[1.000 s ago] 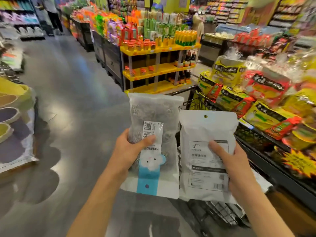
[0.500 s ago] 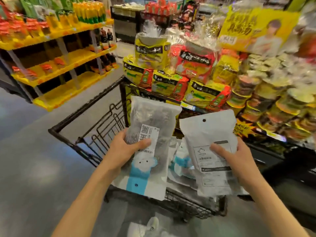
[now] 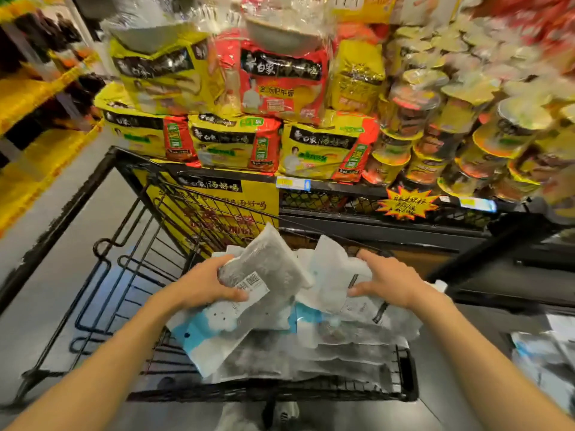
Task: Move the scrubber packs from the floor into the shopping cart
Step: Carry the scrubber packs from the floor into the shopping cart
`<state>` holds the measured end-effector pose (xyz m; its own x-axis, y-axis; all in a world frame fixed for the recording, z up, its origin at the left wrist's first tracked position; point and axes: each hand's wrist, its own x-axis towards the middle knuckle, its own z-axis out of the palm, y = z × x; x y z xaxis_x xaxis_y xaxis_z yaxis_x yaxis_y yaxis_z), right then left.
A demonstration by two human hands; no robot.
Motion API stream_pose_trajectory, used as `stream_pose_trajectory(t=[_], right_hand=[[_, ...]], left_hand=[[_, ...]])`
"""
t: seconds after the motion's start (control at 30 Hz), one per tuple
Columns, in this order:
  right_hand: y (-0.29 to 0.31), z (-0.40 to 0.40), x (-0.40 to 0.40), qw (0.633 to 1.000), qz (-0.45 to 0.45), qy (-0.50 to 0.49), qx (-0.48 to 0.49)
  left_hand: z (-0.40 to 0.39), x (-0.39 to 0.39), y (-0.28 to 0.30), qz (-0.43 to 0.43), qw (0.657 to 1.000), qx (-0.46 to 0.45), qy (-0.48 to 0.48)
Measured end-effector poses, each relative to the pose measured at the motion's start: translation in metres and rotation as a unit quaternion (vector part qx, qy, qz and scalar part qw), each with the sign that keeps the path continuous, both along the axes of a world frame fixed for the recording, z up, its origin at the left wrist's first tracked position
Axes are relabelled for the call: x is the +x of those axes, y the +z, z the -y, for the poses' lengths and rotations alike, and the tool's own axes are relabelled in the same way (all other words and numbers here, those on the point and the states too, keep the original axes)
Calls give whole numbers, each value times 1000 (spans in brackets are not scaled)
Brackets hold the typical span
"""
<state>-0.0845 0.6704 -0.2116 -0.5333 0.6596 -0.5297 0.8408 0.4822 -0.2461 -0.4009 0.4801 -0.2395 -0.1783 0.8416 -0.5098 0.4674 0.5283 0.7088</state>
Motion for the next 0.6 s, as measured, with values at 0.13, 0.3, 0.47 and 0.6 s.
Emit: stream_pose_trajectory(t=[0.13,0.3,0.47,0.6], right_hand=[[-24,-39,-33,997,71,29,-14],[-74,-90,-79,992,112,52,-28],[-132,-107,-104,987,151,60,5],[-158,-96,-93,991,121,19,58]], left_hand=[[-75,-41,-31,-102,976,-57,-184],[-164,-65,-84,-121,942,-135,-283],[-205,-71,-147,-148,916,-187,-322],[-200,-68,-175,-196,904,-163,-344]])
